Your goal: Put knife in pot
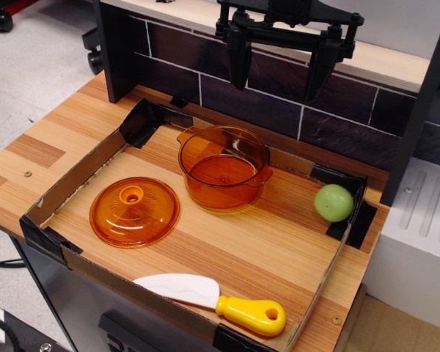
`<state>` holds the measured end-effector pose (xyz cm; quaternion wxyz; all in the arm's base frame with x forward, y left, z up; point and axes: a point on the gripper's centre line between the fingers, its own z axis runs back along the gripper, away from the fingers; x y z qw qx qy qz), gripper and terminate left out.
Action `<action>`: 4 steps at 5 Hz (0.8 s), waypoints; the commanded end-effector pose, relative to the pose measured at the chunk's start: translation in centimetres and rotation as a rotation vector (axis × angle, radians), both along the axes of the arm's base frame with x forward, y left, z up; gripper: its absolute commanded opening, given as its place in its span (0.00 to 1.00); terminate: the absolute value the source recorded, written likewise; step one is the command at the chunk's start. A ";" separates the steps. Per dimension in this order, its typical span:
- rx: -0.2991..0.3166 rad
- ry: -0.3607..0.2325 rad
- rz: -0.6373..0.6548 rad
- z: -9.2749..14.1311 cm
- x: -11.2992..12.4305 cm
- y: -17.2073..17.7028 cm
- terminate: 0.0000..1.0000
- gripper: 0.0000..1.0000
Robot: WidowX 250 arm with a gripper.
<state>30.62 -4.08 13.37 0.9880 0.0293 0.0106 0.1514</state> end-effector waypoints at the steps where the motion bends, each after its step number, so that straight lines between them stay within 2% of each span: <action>1: 0.000 0.000 0.000 0.0 0.0 0.0 0.00 1.00; 2: -0.066 0.003 0.131 0.2 -2.2 -0.1 0.00 1.00; 3: -0.118 -0.070 0.377 -0.5 -4.6 -1.0 0.00 1.00; 4: -0.075 -0.117 0.577 -1.4 -6.4 -1.6 0.00 1.00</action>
